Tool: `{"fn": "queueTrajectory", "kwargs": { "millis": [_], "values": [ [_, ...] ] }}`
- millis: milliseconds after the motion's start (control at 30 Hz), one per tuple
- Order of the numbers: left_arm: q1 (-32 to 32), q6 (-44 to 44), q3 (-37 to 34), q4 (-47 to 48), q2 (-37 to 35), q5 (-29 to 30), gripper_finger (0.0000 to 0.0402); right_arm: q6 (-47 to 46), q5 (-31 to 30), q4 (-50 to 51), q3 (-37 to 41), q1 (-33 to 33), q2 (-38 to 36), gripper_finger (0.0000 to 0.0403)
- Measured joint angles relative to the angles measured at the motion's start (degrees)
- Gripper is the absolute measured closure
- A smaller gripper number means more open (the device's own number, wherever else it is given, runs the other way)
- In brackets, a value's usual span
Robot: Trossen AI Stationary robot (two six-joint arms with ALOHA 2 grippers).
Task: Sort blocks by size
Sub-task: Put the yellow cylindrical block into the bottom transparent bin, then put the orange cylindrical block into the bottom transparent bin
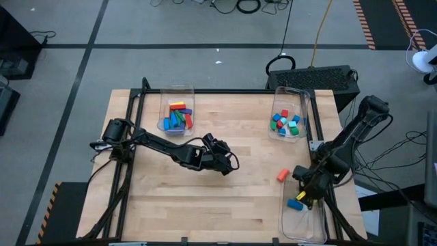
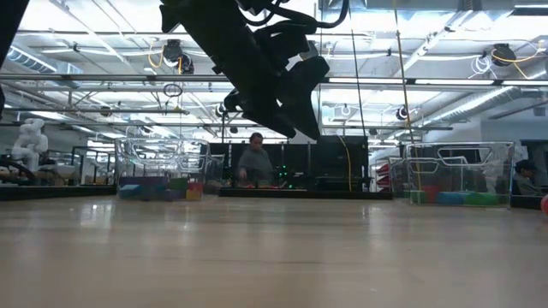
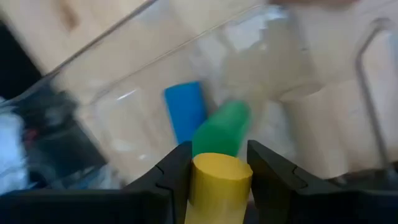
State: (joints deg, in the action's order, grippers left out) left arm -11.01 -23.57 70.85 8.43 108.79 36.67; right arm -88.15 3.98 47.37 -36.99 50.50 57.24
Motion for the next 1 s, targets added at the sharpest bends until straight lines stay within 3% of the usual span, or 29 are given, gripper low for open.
{"fn": "queueTrajectory", "kwargs": {
  "millis": [200, 400, 600, 733, 900, 1000],
  "values": [
    [-0.01, -0.11, 0.0, -0.03, 0.02, 0.0, 0.0143, 0.6, -0.86, -1.24, -0.02, -0.09, 4.45, 0.025],
    [-0.01, -0.09, 0.0, -0.07, 0.02, 0.0, 0.0143, -0.19, 2.45, -1.79, 0.0, -0.13, 5.15, 0.0216],
    [0.0, -0.11, 0.02, -0.26, 0.02, 0.0, 0.0143, 6.86, 1.22, -4.04, -2.65, -0.13, 4.51, 0.0208],
    [0.0, -0.11, 0.02, -0.37, 0.04, 0.0, 0.0143, 14.38, -4.88, -3.97, -8.02, -0.32, 4.48, 0.0213],
    [-0.01, -0.1, 0.02, -0.44, 0.04, 0.0, 0.0143, 20.37, -20.97, -4.19, -13.1, -2.5, 4.96, 0.0221],
    [0.01, -0.09, 0.02, -0.42, 0.04, 0.0, 0.0143, 21.7, -17.93, -4.19, -13.25, -6.57, 7.84, 0.0227]
  ]
}}
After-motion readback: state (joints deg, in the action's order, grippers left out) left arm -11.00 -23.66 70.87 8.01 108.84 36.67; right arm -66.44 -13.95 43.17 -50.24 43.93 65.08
